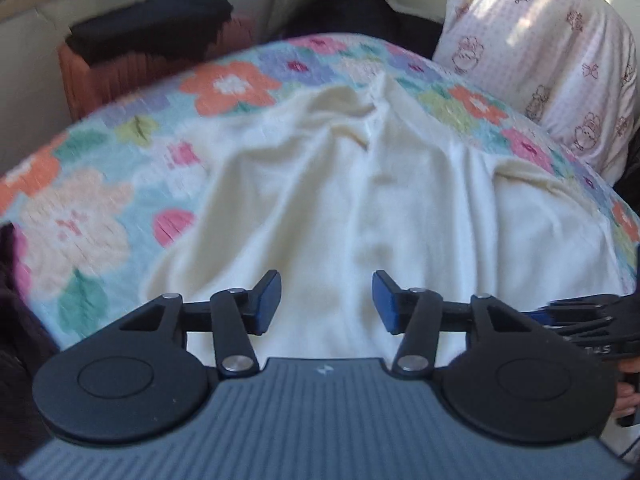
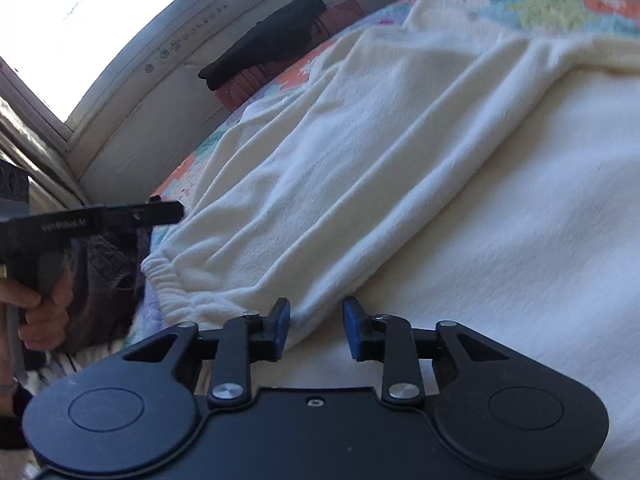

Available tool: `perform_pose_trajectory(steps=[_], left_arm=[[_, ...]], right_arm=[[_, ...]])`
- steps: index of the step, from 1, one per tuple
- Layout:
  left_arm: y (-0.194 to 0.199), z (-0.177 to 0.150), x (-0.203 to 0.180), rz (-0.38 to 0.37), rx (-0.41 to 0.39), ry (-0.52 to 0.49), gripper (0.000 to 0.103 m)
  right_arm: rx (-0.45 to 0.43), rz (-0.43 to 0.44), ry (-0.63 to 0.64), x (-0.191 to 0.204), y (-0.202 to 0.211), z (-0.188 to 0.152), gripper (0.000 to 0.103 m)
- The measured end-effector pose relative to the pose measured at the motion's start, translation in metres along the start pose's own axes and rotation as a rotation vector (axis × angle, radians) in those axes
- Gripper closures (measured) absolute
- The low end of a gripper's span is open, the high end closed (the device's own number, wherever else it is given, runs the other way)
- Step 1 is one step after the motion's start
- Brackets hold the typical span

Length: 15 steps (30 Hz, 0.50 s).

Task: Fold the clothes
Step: 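Move the left gripper to the fleece edge and pinch it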

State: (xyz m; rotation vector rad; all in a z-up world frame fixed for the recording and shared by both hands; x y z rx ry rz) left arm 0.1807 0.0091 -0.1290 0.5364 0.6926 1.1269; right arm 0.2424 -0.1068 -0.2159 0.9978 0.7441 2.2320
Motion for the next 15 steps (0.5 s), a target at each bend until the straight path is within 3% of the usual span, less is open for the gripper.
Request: perform_pose_trajectory(steps=[3, 6, 9, 12, 15], left_arm=[[-0.005, 0.032, 0.042, 0.015, -0.032, 0.001, 0.048], [-0.031, 0.052, 0.077, -0.065, 0.002, 0.084, 0.048], [-0.067, 0.059, 0.099, -0.197, 0.061, 0.194, 0.048], [-0.097, 0.062, 0.117, -0.19, 0.048, 0.279, 0.048], [-0.122, 0.067, 0.131, -0.165, 0.039, 0.299, 0.048]], right_arm=[[-0.078, -0.049, 0.08, 0.003, 0.029, 0.038, 0.059], [-0.126, -0.046, 0.15, 0.007, 0.04, 0.094, 0.052], [-0.162, -0.098, 0.246, 0.016, 0.024, 0.155, 0.05], [-0.101, -0.055, 0.204, 0.017, -0.01, 0.205, 0.049], [-0.045, -0.032, 0.176, 0.02, -0.047, 0.238, 0.048]])
Point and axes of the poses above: each gripper's, at about its wrist camera, not at the fingertips, and y roughly against the way its jaws point, x to its left, z to its top, the point moved 6 cm from there along -y, roughly the way its jaws point, and after that the axes turned 3 degrees about -z, right-handed, at the moved point
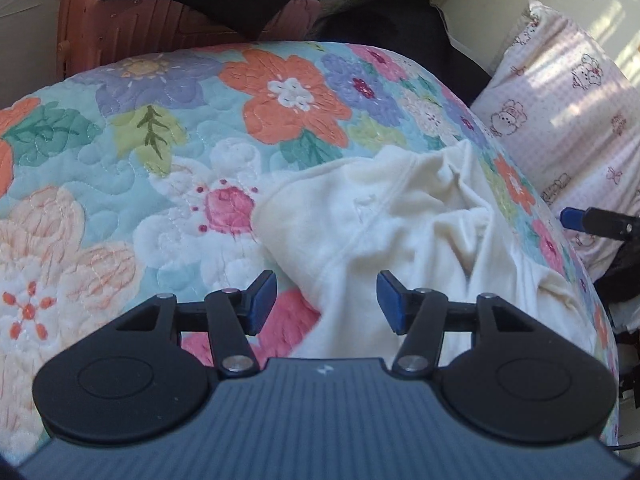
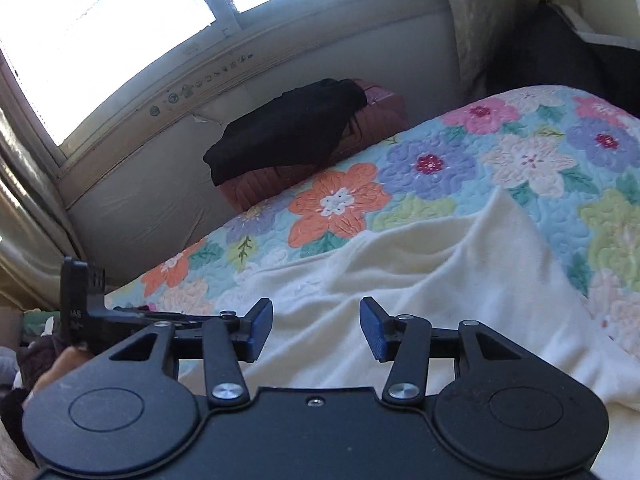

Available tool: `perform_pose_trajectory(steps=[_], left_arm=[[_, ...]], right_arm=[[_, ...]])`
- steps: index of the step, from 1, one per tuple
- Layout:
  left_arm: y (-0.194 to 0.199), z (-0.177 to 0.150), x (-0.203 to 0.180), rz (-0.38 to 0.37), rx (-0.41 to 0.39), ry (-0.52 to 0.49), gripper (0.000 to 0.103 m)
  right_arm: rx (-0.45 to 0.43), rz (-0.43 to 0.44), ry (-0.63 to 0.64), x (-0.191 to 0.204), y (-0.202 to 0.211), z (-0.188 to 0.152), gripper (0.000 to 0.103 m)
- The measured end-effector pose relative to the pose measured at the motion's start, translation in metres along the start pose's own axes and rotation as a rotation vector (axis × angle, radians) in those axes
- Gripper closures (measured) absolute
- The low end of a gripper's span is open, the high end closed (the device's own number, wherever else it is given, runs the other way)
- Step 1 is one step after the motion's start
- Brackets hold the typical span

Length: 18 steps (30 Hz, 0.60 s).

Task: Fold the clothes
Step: 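Move the left gripper to the fleece edge and pinch it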

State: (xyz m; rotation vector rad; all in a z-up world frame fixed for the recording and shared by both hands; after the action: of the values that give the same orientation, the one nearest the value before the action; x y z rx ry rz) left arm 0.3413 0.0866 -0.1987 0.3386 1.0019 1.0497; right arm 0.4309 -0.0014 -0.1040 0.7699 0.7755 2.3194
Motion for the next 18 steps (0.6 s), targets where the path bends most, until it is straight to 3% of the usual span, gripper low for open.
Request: perform_pose_trajectory(steps=[2, 5, 7, 10, 13, 14, 16, 18], left_arm=[[-0.014, 0.004, 0.011, -0.005, 0.024, 0.026, 0.045], [-0.025, 0.007, 0.029, -0.066, 0.059, 0.16, 0.046], [-0.025, 0.01, 0.035, -0.121, 0.045, 0.235, 0.048], [-0.026, 0.018, 0.032, -0.175, 0.032, 0.238, 0.058], [-0.037, 0.023, 0.028, -0.179, 0.037, 0.249, 0.057], [-0.042, 0.023, 0.029, -0.172, 0.037, 0.268, 0.051], [-0.052, 0.022, 0.032, -0.161, 0.04, 0.308, 0.048], [-0.056, 0.02, 0.033, -0.143, 0.027, 0.318, 0.054]], right_arm=[[0.027, -0.006, 0.007, 0.002, -0.025, 0.018, 0.043], [-0.023, -0.198, 0.191, 0.009, -0.06, 0.035, 0.041], [-0.04, -0.266, 0.311, 0.012, -0.082, 0.04, 0.041], [0.01, -0.156, 0.251, 0.002, -0.111, 0.045, 0.041], [0.056, -0.08, 0.227, -0.005, -0.136, 0.046, 0.041], [0.071, -0.104, 0.234, -0.009, -0.146, 0.045, 0.04], [0.1, -0.176, 0.244, -0.02, -0.165, 0.042, 0.028], [0.117, -0.195, 0.266, -0.027, -0.176, 0.033, 0.028]])
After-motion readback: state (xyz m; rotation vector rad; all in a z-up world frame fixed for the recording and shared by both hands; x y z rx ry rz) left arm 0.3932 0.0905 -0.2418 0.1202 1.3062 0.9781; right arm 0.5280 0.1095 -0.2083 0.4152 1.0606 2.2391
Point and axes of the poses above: each gripper's, at about its wrist camera, not at the fingertips, and y roughly against the way its jaws point, x to its left, z to its top, the point moved 6 cm from there along -y, roughly the way its jaws point, and after that the axes turned 3 degrees about -z, right-handed, at the moved point
